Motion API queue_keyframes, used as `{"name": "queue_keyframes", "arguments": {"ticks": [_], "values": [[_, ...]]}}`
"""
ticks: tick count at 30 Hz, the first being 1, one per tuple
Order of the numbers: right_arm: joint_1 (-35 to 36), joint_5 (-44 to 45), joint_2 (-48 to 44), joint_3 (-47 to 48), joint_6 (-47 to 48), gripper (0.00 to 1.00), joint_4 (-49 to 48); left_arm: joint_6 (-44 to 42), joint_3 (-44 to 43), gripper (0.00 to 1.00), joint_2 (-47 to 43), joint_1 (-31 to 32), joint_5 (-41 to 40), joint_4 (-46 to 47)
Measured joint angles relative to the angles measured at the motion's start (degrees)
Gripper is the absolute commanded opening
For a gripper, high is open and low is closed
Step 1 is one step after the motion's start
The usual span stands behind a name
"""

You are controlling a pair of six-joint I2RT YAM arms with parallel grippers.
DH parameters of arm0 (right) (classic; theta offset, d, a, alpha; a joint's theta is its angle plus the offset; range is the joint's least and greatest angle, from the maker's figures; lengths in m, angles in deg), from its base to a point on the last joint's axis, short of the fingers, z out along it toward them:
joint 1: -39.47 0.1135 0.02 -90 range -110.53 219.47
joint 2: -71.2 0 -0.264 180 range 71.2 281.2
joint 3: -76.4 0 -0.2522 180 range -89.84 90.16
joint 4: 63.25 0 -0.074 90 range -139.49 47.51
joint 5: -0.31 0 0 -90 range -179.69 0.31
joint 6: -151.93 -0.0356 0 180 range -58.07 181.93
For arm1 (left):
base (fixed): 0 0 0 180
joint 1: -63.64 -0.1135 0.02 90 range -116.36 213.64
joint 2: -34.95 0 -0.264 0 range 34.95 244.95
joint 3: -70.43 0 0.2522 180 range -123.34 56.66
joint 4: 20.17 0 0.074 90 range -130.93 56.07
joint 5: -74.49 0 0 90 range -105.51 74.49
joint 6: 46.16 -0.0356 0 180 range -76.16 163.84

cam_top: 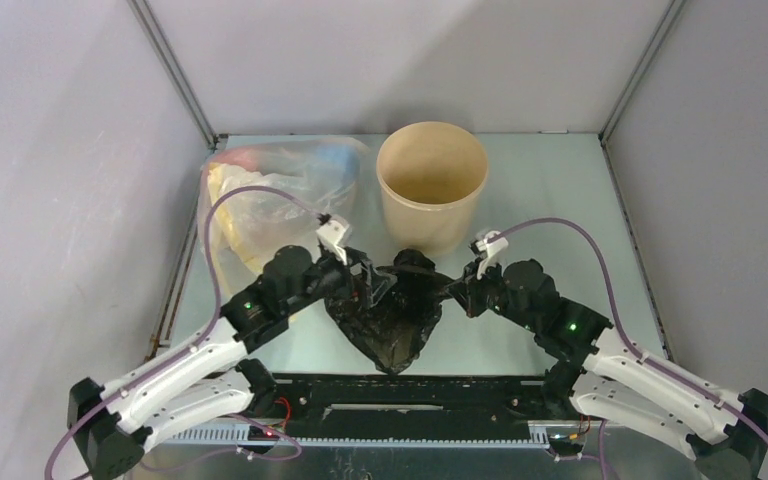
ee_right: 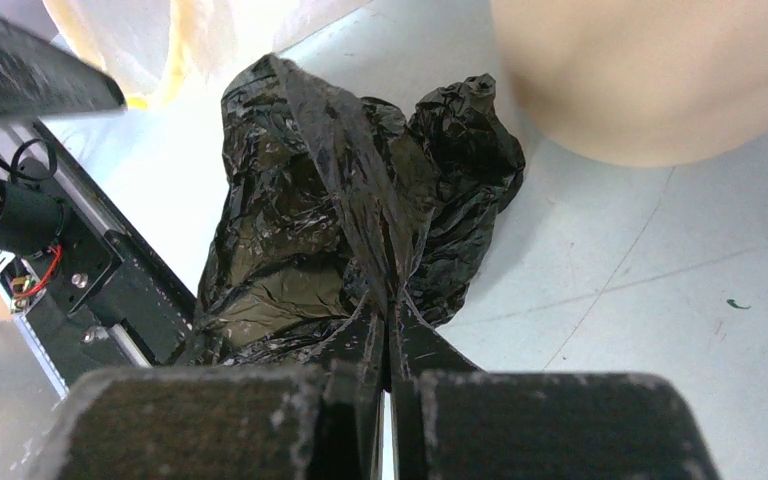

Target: Put the trash bags into the trash bin

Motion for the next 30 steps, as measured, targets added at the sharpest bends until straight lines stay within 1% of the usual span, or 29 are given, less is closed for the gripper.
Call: {"name": "queue_keyframes", "arguments": {"ticks": [3,7,14,21,22,24,26,27,28,29,30], "values": [[-0.79,-2.21,0.87,0.07,0.17,0.0,0.0,-5.05,-1.14,1.0,4.2,2.56,1.7,1.22],[-1.36,-4.55,2.27,0.11,0.24,0.0,-0.02,-10.12,-3.78,1.0,8.39,4.17,2.25,2.12],[-1.57,-6.49,3.23,0.13,0.37,0.0,0.0,-14.84,-9.66,1.0,17.57,5.53,3.98,3.3],[-2.08,-7.39,3.34,1.46,0.81,0.0,0.07,-19.78,-11.67,0.9,23.98,5.97,12.57,3.32],[-2.21,-7.56,3.37,1.57,0.81,0.0,0.07,-20.57,-11.93,0.87,24.63,5.99,14.51,3.28],[-2.32,-7.76,3.37,1.64,0.85,0.0,0.07,-20.96,-12.11,0.79,25.03,6.03,15.82,3.32],[-2.43,-8.07,3.58,1.73,1.01,0.0,0.09,-21.66,-12.5,0.57,25.81,6.05,17.18,3.32],[-2.43,-8.22,3.74,1.79,1.07,0.0,0.09,-21.88,-12.79,0.44,26.36,6.08,17.42,3.28],[-2.43,-8.37,3.89,1.81,1.11,0.0,0.09,-22.16,-13.29,0.29,27.08,6.1,17.46,3.08],[-2.43,-8.5,4.02,1.84,1.18,0.02,0.09,-21.99,-13.73,0.15,27.74,6.1,17.46,2.86],[-2.43,-8.61,4.15,1.84,1.2,0.06,0.11,-22.6,-14.32,0.03,28.52,6.12,17.16,2.4]]}}
